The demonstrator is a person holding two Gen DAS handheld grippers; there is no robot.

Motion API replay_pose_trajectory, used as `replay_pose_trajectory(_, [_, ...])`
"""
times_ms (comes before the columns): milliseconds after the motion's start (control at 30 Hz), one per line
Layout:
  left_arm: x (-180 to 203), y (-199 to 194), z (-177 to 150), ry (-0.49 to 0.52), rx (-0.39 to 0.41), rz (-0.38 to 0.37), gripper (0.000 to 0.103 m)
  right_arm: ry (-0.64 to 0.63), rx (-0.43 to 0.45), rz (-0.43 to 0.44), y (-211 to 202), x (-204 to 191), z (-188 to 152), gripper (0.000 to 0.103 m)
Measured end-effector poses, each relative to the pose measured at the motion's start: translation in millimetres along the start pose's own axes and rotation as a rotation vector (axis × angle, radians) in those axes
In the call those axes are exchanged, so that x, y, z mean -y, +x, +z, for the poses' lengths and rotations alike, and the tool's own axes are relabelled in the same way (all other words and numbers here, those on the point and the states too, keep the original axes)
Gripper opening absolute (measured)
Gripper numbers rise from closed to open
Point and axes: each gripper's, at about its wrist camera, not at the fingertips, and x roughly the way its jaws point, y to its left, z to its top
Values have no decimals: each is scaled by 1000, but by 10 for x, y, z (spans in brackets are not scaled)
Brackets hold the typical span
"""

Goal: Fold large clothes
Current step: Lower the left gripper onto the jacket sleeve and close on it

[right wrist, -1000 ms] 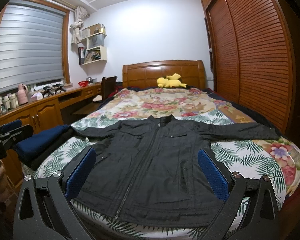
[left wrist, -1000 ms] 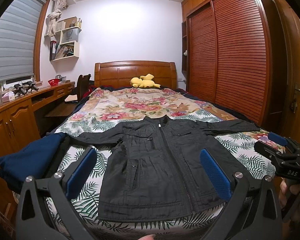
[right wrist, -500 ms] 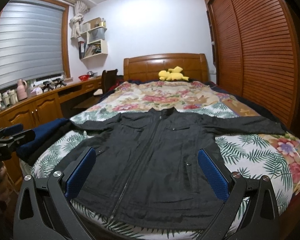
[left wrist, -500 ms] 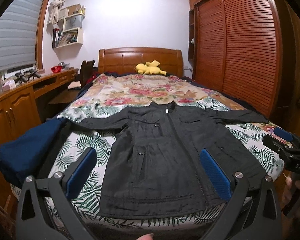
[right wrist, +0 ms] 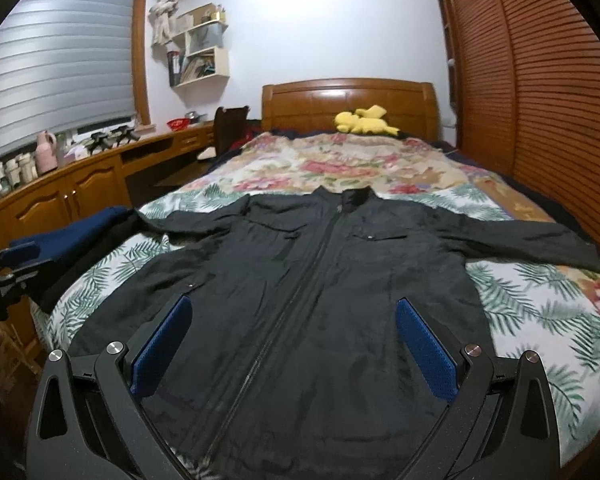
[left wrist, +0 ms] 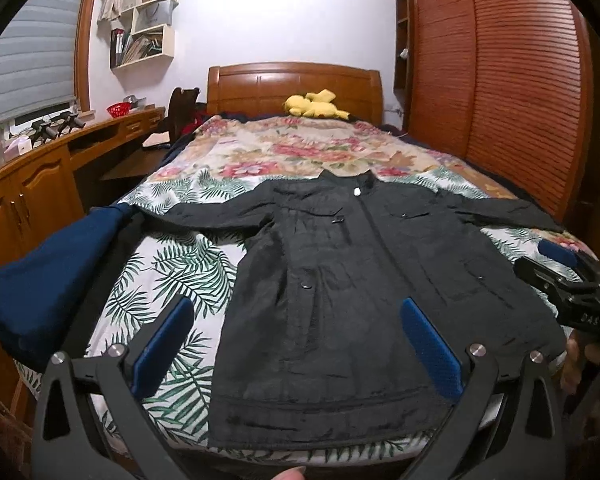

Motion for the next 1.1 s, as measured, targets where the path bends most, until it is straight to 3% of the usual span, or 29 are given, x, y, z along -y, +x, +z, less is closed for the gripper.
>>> replay_pose_trajectory(467, [-348, 724, 143, 3, -105, 90, 103, -83, -49, 141, 1223, -84, 302, 103])
replay_pose_trajectory(667, [-748, 1180, 322, -51, -144, 43, 103, -150, -103, 135, 1802, -200, 342, 103])
replay_pose_trajectory(867, [-1103, 1663, 507, -117, -133, -18, 103, -96, -157, 151, 2098, -52, 263, 103])
replay_pose_trajectory(1100, [-1418, 2205, 671, -178, -158, 2, 103, -71, -209, 157, 2293, 7, 134, 103])
